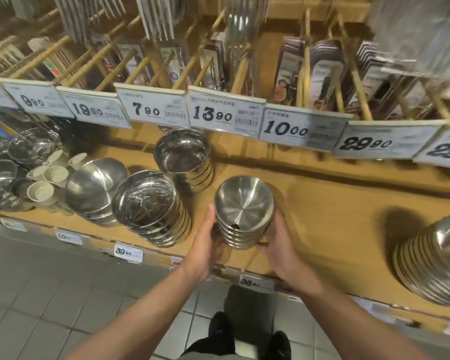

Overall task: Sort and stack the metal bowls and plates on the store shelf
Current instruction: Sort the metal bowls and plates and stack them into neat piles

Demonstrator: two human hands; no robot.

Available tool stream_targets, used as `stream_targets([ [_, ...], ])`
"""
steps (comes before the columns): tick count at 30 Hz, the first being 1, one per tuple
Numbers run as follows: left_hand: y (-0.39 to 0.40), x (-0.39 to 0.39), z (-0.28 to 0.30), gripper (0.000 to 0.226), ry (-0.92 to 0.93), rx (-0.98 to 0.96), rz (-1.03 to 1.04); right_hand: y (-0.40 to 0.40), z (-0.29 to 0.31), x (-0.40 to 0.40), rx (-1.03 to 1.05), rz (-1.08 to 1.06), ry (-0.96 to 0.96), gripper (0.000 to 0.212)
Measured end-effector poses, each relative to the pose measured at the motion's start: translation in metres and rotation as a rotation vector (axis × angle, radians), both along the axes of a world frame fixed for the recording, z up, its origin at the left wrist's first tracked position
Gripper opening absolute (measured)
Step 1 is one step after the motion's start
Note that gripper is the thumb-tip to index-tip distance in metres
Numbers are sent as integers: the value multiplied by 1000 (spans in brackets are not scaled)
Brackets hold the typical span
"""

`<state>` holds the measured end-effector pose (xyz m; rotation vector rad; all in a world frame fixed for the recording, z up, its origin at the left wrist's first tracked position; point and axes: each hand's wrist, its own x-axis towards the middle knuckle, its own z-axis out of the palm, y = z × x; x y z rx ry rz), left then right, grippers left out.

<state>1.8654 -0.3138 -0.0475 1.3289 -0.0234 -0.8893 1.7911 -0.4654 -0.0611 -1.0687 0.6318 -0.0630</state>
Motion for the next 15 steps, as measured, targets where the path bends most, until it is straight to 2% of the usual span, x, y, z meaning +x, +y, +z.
stream_targets([
  [4, -29, -27, 2, 58, 3, 4, -54, -29, 9, -32, 3, -28, 1, 53],
  [8, -67, -58, 6, 61, 20, 23, -75, -59, 20, -73, -21, -92, 11, 38],
  [11, -96, -83, 8, 60, 33, 14, -115, -82, 24, -106, -22, -163, 24, 43],
  [15, -133, -107, 12, 82, 51, 17, -162, -112, 24, -137, -10, -220, 41, 51],
])
